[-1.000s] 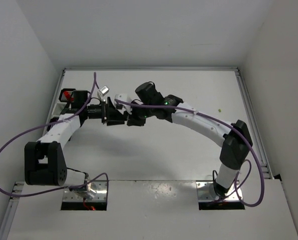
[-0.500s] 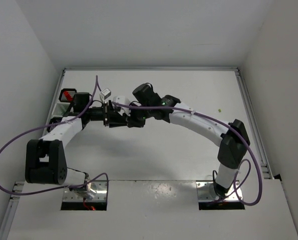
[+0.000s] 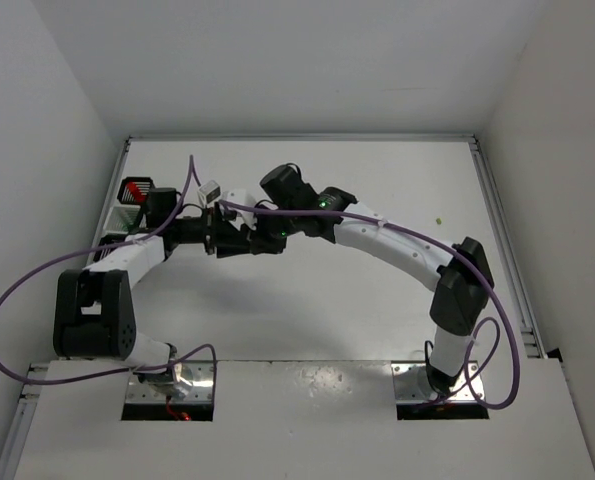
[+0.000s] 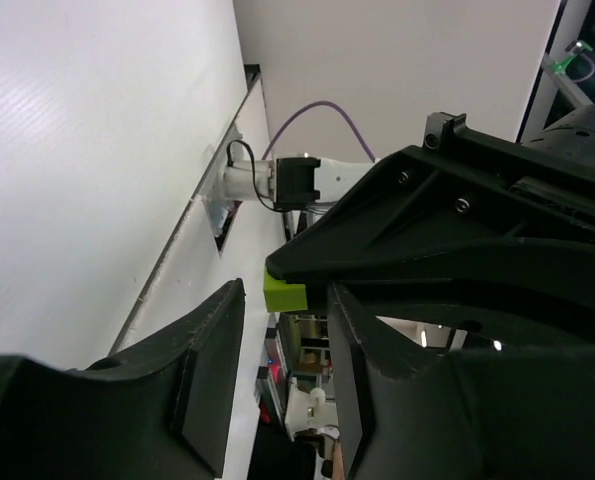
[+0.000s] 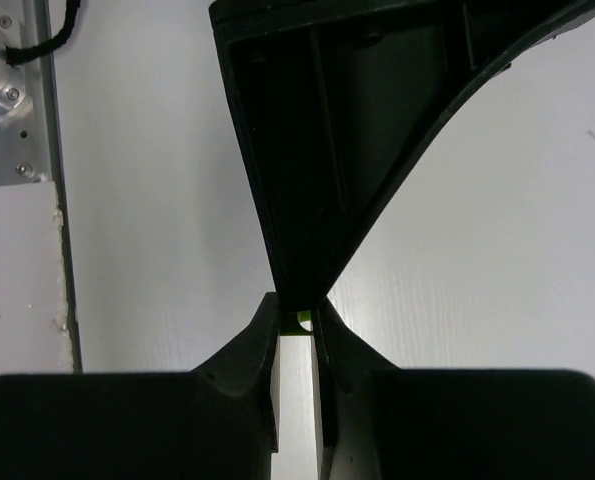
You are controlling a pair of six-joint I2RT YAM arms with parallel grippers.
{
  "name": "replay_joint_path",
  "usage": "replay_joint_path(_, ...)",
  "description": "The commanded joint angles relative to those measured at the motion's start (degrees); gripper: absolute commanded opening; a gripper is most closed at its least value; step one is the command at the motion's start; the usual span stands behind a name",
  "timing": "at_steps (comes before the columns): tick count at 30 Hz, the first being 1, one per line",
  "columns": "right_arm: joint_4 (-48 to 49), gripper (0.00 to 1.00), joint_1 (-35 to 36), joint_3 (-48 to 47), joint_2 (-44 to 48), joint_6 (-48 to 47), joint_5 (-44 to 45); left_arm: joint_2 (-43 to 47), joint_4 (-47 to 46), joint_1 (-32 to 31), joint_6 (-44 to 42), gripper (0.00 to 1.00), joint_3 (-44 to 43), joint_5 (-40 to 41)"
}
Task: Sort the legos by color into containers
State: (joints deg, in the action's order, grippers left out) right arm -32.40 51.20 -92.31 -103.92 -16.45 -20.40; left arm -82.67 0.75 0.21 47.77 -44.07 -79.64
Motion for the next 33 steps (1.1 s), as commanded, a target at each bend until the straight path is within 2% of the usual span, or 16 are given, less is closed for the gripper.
replay_joint_path(1,6.3,0.0,0.9,-3.7,0.6,1.0,-2.5,-0.4,-1.5,1.2,1.0,0.44,0.1,-1.8)
replay_joint_path(9,8.5,0.0,0.9,-4.3,0.6,3.8,-1.5,0.8,-2.2,2.5,2.9,0.45,0.7,-2.5)
replay_joint_path(12,9.7,0.0,0.9,-4.8,-0.5,5.3,-2.6,0.8,-2.9,3.0,4.9,0.4,1.3,-2.5)
replay_joint_path(18,12.7,0.0,0.9,-5.4,-2.3,8.4,-3.2,1.8,-3.4,3.0,6.5,0.25,1.8,-3.0)
replay_joint_path(22,13.2,0.0,0.9,-5.4,-3.0,9.0,-2.4,2.3,-3.9,3.0,7.1,0.11,2.3,-3.0)
replay_joint_path(23,13.2,0.0,0.9,-5.4,-3.5,9.0,-1.0,2.3,-3.9,3.0,7.6,0.04,2.3,-3.0)
replay_joint_path(25,13.9,0.0,0.9,-5.4,-3.5,9.0,-0.2,2.9,-3.9,3.0,7.6,0.0,2.3,-3.0)
replay_joint_path(28,13.9,0.08,0.9,-4.9,-3.5,9.0,1.5,3.5,-3.9,3.6,7.6,0.0,3.4,-2.3)
replay_joint_path(31,13.9,0.32,0.9,-4.4,-2.2,9.5,3.5,4.0,-2.4,6.3,5.2,0.0,3.4,-0.8)
replay_joint_path(33,13.3,0.39,0.9,-4.4,-1.6,9.5,3.5,4.0,-1.5,7.7,3.8,0.0,3.4,-0.8)
